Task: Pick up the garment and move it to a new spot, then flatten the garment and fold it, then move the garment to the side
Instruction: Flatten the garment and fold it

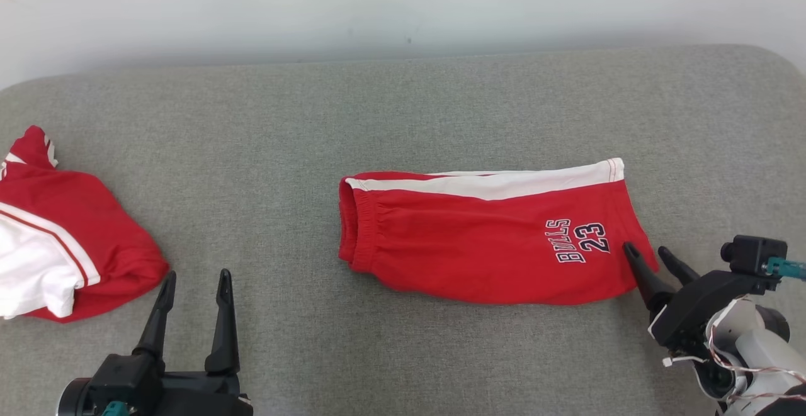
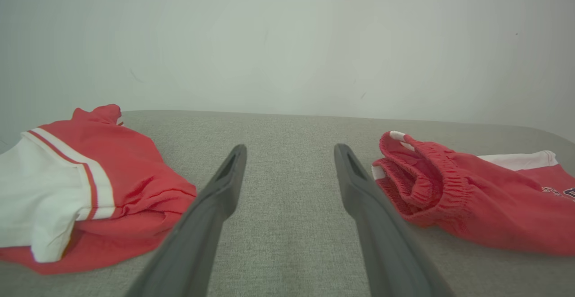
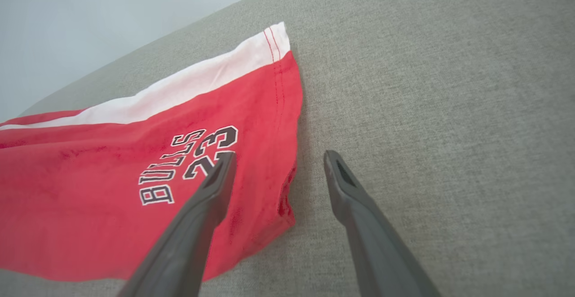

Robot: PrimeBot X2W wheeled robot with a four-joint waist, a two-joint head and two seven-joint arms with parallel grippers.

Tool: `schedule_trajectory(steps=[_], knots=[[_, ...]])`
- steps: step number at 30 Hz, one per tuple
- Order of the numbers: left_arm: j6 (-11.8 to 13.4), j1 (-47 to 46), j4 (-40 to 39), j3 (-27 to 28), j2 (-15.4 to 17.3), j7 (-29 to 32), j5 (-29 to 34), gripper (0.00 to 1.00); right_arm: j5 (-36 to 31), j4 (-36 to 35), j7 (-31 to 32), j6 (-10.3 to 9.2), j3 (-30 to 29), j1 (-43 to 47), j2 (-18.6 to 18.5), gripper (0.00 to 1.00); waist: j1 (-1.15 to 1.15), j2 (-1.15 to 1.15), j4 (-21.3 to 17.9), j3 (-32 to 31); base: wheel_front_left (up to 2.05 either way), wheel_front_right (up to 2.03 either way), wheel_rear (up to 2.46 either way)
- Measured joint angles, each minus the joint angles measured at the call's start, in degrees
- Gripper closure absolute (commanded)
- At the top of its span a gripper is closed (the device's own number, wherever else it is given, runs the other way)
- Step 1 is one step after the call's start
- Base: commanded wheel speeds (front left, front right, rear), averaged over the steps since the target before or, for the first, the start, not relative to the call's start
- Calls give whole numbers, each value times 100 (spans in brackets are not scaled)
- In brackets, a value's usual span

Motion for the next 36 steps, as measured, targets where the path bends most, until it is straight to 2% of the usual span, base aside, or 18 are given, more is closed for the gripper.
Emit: schedule_trajectory(steps=[8,18,19,20,26,33,36], knots=[[0,-18,11,-96,-42,0,-1,0,-322,644,204,0,-277,-400,133,0,1,1,120,30,0,0,0],[0,-69,81,-180,-38,0,4,0,-702,1366,812,0,-56,-932,321,0,0,0,268,93,0,0,0],[0,-69,90,-185,-38,0,4,0,-701,1383,884,0,-26,-956,346,55,1,0,278,93,0,0,0],[0,-70,100,-188,-40,0,4,0,-688,1380,905,0,-15,-970,360,100,1,1,286,91,0,0,0],[0,-68,147,-152,-38,0,-2,0,-601,1379,871,0,31,-975,322,100,1,1,279,41,0,0,0],[0,-26,134,-127,-26,0,11,0,-731,1678,576,2,-85,-991,-222,100,1,1,196,-91,0,0,0],[0,17,132,-102,-26,0,27,0,-653,1746,516,1,-162,-996,-277,100,1,1,152,-149,0,0,0]])
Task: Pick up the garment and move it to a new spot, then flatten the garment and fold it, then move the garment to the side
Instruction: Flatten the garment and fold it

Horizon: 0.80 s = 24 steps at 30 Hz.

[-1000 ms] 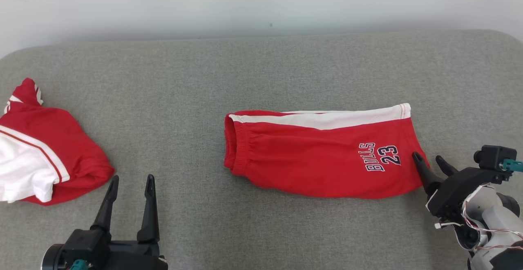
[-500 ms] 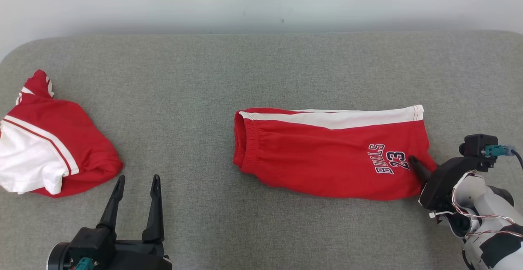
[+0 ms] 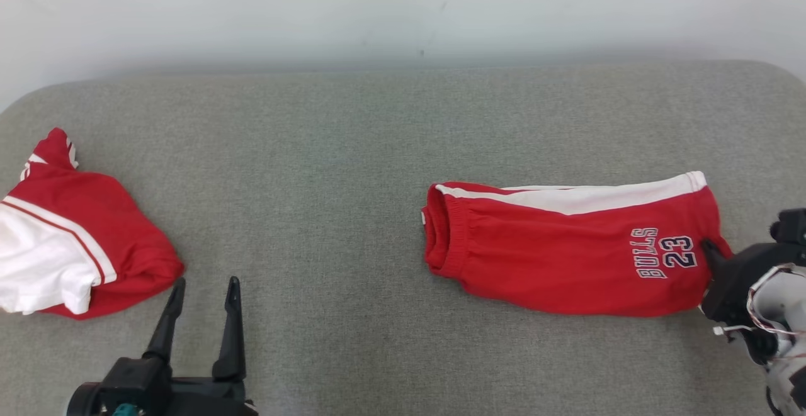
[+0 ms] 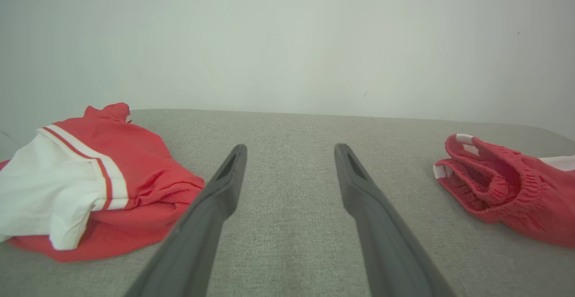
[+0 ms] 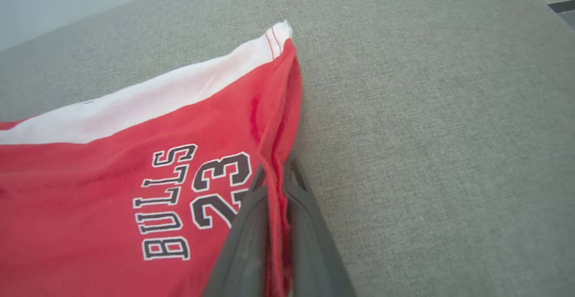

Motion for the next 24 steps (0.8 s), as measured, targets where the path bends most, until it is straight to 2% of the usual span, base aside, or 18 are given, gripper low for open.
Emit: schedule_trajectory(steps=[3,9,16,24], knots=[[2,23,-34,77,-4,0,53,0,8,-44,-1,0,0,-18,18,100,0,0,-40,-28,0,0,0],[43,134,-3,294,-9,0,209,0,162,-660,31,0,112,-20,134,100,0,0,-151,-127,0,0,0],[42,238,7,403,-33,0,250,0,398,-1605,304,0,281,66,423,100,0,0,-192,-186,0,0,0],[38,153,77,316,-76,0,244,0,430,-2359,738,0,459,160,868,100,0,0,-13,-131,0,0,0]])
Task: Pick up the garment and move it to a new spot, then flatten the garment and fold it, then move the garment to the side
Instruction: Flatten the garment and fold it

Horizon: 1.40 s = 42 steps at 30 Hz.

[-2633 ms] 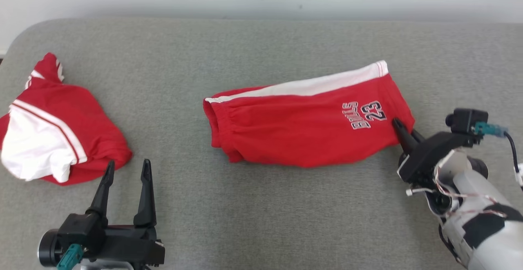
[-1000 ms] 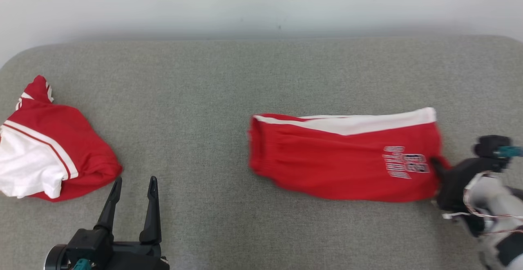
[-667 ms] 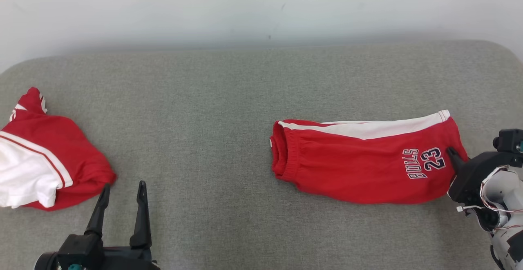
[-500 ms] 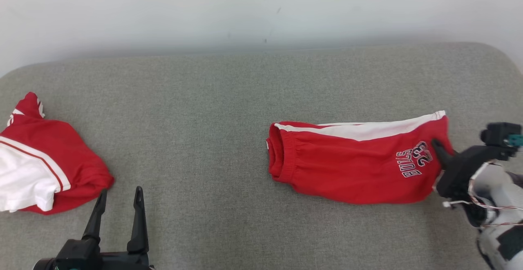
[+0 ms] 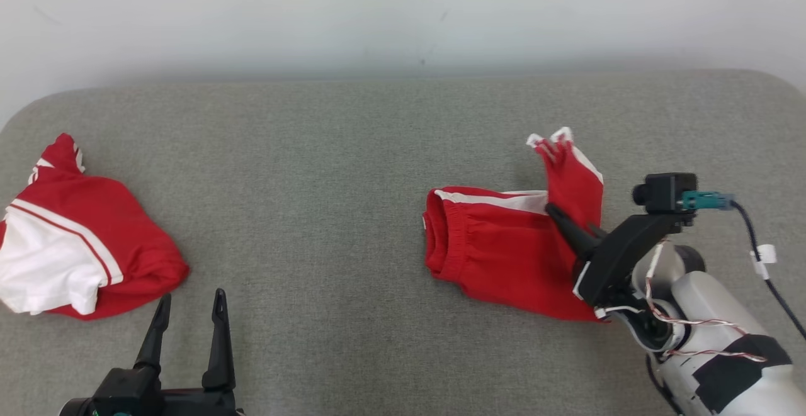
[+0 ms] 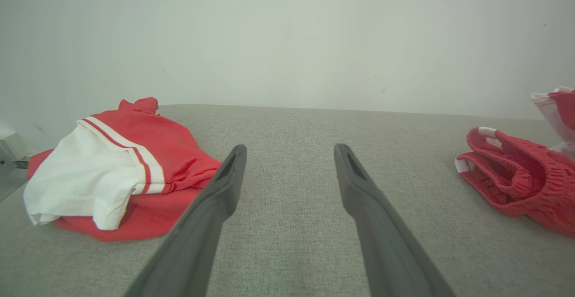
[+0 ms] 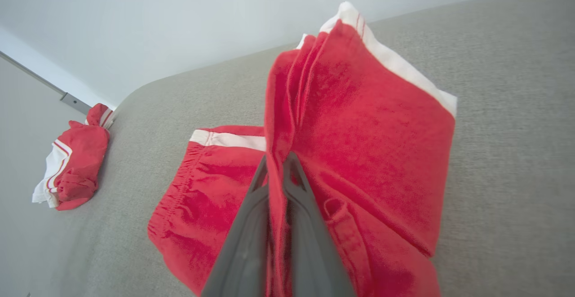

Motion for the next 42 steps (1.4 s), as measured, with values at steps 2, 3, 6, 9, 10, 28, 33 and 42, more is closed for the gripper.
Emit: schedule_trajectory(steps=[2,3,6,9,10,28,33,42], knots=[[-1,-32,21,-31,-9,0,-11,0,-19,-120,124,0,48,33,122,100,0,0,63,19,0,0,0],[-1,-46,47,-41,-10,0,-15,0,-21,-159,178,0,58,46,186,100,0,0,95,29,0,0,0],[-1,-102,87,-99,-12,0,-22,0,-75,-229,322,0,74,55,354,100,0,0,185,62,0,0,0],[-2,-141,102,-132,-21,0,-75,0,-79,-241,413,0,11,55,555,100,0,0,263,102,0,0,0],[-2,-148,111,-136,-22,0,-78,0,-43,-226,450,0,-47,53,654,100,0,0,282,119,0,0,0],[-27,-254,201,-157,-31,0,-123,0,-625,-675,-224,0,-281,217,669,0,0,0,381,143,0,0,0],[-27,-201,149,-82,-31,0,-112,0,-673,-898,-619,0,-768,413,465,0,0,0,272,106,0,0,0],[-29,-179,127,-35,-31,0,-65,0,-1058,-865,-1060,0,-1174,851,238,0,0,0,203,96,0,0,0]])
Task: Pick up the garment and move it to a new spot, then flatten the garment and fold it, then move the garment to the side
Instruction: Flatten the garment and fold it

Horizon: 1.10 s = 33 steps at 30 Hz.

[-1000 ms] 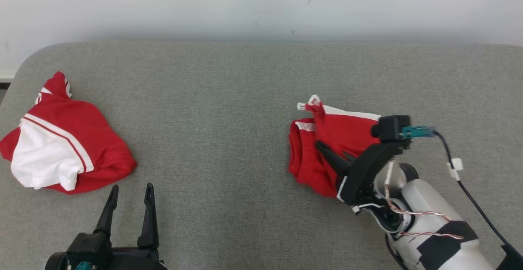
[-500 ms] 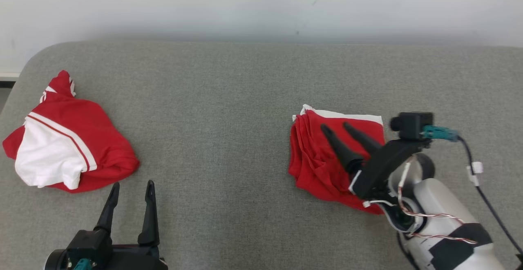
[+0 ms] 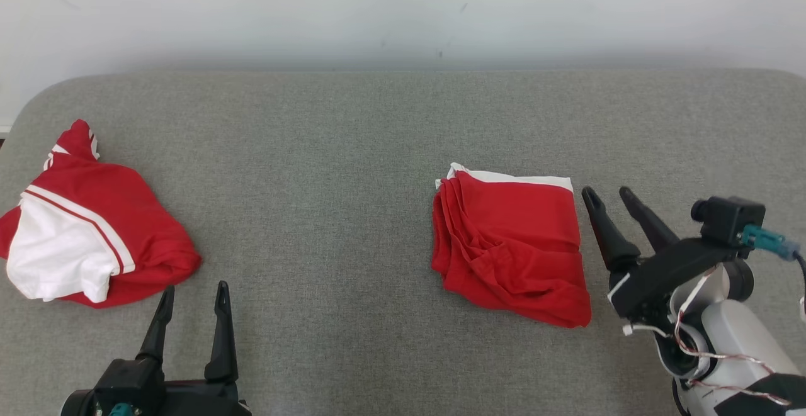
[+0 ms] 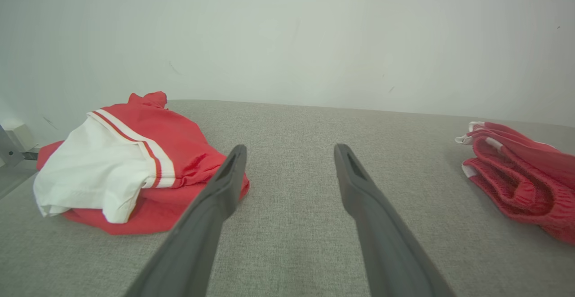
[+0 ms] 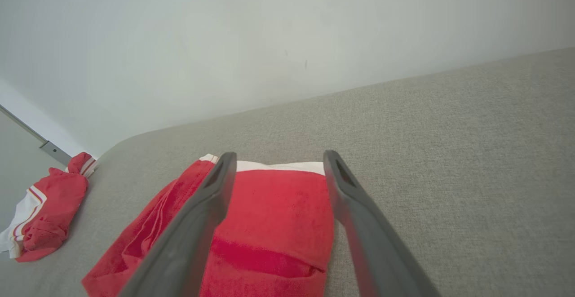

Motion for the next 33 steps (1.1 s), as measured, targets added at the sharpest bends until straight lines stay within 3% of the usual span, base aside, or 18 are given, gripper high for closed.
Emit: schedule_trajectory(steps=[1,2,10,18,33], knots=[[0,0,0,1,0,0,1,0,-54,37,-25,0,27,37,-16,54,0,0,3,2,0,0,0],[0,0,1,-2,0,0,2,0,-122,73,-55,0,77,77,-41,100,0,0,6,4,0,0,0],[-2,3,-7,3,0,0,66,0,-532,581,-526,0,495,175,-87,100,0,0,65,18,0,0,0],[-9,-5,11,-35,2,0,67,0,-531,916,-1285,0,1137,-45,33,100,0,0,168,51,0,0,0],[-10,-43,36,-69,2,0,49,0,-283,1767,-1536,0,2070,-352,60,100,0,0,351,101,0,0,0]])
